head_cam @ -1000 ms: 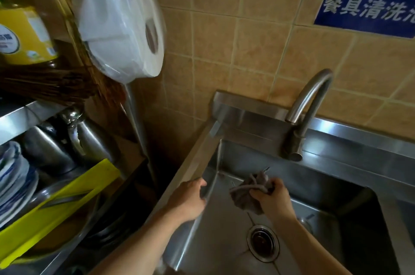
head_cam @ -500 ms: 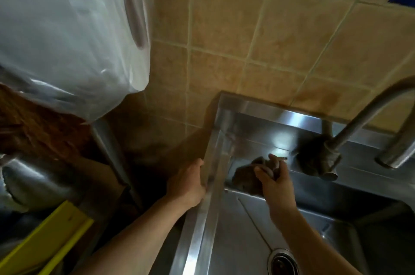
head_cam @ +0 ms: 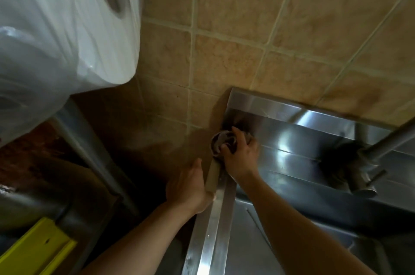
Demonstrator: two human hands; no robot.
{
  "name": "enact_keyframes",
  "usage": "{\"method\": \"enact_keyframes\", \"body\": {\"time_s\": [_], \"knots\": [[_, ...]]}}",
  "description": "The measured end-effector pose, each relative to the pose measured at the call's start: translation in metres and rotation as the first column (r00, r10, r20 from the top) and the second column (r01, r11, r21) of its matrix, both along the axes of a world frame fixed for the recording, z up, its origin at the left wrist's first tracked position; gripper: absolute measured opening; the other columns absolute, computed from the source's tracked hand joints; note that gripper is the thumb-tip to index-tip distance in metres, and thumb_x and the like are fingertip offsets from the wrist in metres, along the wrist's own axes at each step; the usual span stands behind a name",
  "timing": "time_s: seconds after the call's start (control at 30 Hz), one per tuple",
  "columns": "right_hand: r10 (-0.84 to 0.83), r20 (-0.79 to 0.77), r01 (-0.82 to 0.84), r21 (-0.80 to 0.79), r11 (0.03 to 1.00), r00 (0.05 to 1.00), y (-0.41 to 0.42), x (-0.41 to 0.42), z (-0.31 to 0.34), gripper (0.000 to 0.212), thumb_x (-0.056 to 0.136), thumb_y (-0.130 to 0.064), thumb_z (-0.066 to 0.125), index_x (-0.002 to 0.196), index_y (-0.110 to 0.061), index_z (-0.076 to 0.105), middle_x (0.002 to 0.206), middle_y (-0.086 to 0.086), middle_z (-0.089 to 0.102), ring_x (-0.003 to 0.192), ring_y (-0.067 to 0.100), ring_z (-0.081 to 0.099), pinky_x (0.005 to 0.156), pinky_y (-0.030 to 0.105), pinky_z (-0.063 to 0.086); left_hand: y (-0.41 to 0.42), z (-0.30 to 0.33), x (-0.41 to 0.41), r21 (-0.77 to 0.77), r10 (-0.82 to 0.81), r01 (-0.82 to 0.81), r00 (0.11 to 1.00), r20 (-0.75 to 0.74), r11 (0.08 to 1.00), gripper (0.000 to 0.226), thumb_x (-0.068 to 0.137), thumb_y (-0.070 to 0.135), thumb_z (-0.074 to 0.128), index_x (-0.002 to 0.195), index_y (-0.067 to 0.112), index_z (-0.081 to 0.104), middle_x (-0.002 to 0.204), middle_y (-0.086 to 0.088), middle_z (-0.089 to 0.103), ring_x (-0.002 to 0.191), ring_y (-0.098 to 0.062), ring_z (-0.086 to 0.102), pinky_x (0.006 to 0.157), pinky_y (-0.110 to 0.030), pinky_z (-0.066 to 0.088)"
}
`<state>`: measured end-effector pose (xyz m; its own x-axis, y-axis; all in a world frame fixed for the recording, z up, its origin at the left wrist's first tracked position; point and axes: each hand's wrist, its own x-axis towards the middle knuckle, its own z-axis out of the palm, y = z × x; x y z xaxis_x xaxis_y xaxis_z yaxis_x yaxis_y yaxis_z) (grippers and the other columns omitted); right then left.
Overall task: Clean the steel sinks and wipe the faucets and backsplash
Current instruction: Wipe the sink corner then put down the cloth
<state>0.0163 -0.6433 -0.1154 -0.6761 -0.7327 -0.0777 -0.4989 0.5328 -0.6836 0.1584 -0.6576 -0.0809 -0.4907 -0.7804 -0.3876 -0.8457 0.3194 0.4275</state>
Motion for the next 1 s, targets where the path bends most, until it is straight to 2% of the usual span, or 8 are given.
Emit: {"method": "enact_keyframes", "body": {"time_s": [0.13,0.23,0.3,0.43,0.6,0.73,0.87,1.0], "knots": [[0.083,-0.067,-0.076,0.113,0.991,0.994,-0.005,0.006,-0.001,0.056,0.093,-0.037,0.052,0.146,-0.031,0.035,0.151,0.013,0.012,0.137,0.033,0.016,0.114,0.036,0.021,-0.003,0.0,-0.001,0.003,0.039,-0.039,0.999,0.022,0.999,0.086,0.075,0.044,0.075,0.142,0.022,0.027,0.137,-0.002,0.045,0.126,-0.023,0.046,0.092,-0.033,0.043],[0.141,-0.055,-0.139,0.039,0.99,0.989,0.011,0.013,-0.002,0.05,0.093,-0.03,0.056,0.141,-0.028,0.043,0.148,0.01,0.02,0.134,0.03,0.023,0.111,0.032,0.026,-0.002,0.0,0.0,0.004,0.063,-0.063,0.997,0.043,0.998,0.089,0.074,0.046,0.075,0.144,0.021,0.025,0.14,-0.003,0.043,0.128,-0.023,0.045,0.093,-0.033,0.043],[0.189,-0.059,-0.19,-0.013,0.982,0.98,0.03,0.021,-0.004,0.048,0.091,-0.025,0.06,0.138,-0.025,0.049,0.143,0.007,0.027,0.13,0.025,0.03,0.106,0.023,0.027,0.002,0.0,0.002,0.011,0.077,-0.077,0.996,0.045,0.997,0.089,0.075,0.046,0.074,0.144,0.02,0.024,0.141,-0.002,0.042,0.128,-0.023,0.045,0.095,-0.034,0.043],[0.251,-0.085,-0.255,-0.039,0.966,0.964,0.051,0.032,-0.008,0.045,0.091,-0.023,0.06,0.136,-0.023,0.052,0.142,0.005,0.03,0.13,0.02,0.032,0.1,0.011,0.021,0.006,-0.003,0.008,0.056,0.099,-0.101,0.994,0.041,0.993,0.086,0.071,0.047,0.076,0.14,0.023,0.03,0.137,-0.001,0.047,0.125,-0.022,0.047,0.097,-0.039,0.046],[0.207,-0.128,-0.199,0.074,0.977,0.97,0.012,0.005,-0.005,0.048,0.098,-0.034,0.045,0.145,-0.025,0.038,0.146,0.006,0.026,0.13,0.024,0.027,0.109,0.028,0.025,0.004,-0.005,0.001,0.017,0.075,-0.076,0.994,0.084,0.997,0.089,0.072,0.044,0.077,0.142,0.022,0.027,0.137,-0.001,0.046,0.126,-0.023,0.046,0.097,-0.038,0.045],[0.229,-0.199,-0.207,0.125,0.97,0.953,-0.006,-0.013,-0.004,0.047,0.101,-0.035,0.036,0.146,-0.023,0.035,0.142,0.012,0.028,0.125,0.029,0.031,0.107,0.033,0.027,0.006,-0.003,-0.007,-0.045,0.052,-0.047,0.992,0.118,0.998,0.086,0.078,0.036,0.075,0.144,0.021,0.022,0.139,0.0,0.045,0.129,-0.022,0.043,0.099,-0.036,0.042],[0.195,-0.261,-0.164,0.134,0.977,0.946,0.02,-0.036,-0.011,0.041,0.101,-0.031,0.038,0.14,-0.024,0.046,0.141,0.01,0.034,0.122,0.032,0.039,0.105,0.036,0.032,0.01,0.003,-0.012,-0.056,0.045,-0.036,0.985,0.166,0.998,0.084,0.079,0.029,0.073,0.145,0.021,0.02,0.141,-0.001,0.042,0.132,-0.023,0.039,0.102,-0.038,0.038],[0.043,-0.395,0.04,0.2,0.979,0.918,0.065,-0.076,-0.012,0.041,0.096,-0.027,0.047,0.137,-0.024,0.05,0.139,0.013,0.039,0.122,0.034,0.038,0.101,0.038,0.03,0.014,0.008,-0.017,-0.068,0.039,-0.026,0.978,0.202,0.997,0.084,0.083,0.022,0.067,0.148,0.02,0.015,0.143,-0.001,0.039,0.134,-0.024,0.036,0.104,-0.039,0.035]]}}
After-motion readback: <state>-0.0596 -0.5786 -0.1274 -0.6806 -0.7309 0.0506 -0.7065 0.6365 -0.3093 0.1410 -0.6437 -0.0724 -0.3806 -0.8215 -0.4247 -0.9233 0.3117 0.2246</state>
